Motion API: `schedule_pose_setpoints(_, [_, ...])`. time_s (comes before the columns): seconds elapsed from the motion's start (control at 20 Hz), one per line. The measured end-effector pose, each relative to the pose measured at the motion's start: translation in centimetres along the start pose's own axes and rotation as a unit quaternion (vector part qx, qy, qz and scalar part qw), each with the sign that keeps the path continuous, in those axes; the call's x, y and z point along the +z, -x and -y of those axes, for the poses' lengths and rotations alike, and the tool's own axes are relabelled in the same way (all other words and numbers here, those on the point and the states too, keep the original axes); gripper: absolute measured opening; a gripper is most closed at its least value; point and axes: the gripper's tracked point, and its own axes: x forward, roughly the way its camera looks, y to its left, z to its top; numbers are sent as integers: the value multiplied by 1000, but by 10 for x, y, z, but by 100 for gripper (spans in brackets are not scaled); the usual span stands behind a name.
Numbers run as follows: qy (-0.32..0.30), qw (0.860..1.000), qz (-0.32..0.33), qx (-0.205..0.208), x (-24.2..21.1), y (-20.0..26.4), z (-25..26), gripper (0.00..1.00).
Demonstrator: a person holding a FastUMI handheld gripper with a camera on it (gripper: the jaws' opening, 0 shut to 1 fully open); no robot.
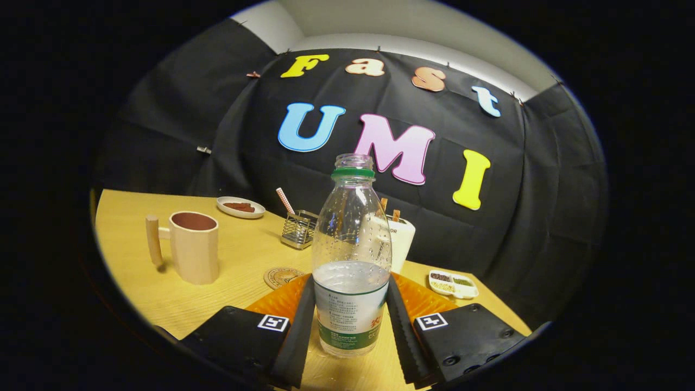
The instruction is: Take the bottle from table, then pour the juice into the cup, finally place the bottle on the coaster
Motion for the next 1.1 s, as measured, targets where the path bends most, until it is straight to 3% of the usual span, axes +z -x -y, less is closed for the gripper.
schedule_pose_setpoints(0.2, [99, 995, -1, 7, 20, -4, -3, 70])
schedule_pose_setpoints(0.5, [232, 973, 2, 17, 35, -14, -22, 70])
schedule_pose_setpoints(1.1, [426, 904, 11, 28, 41, -33, -72, 69])
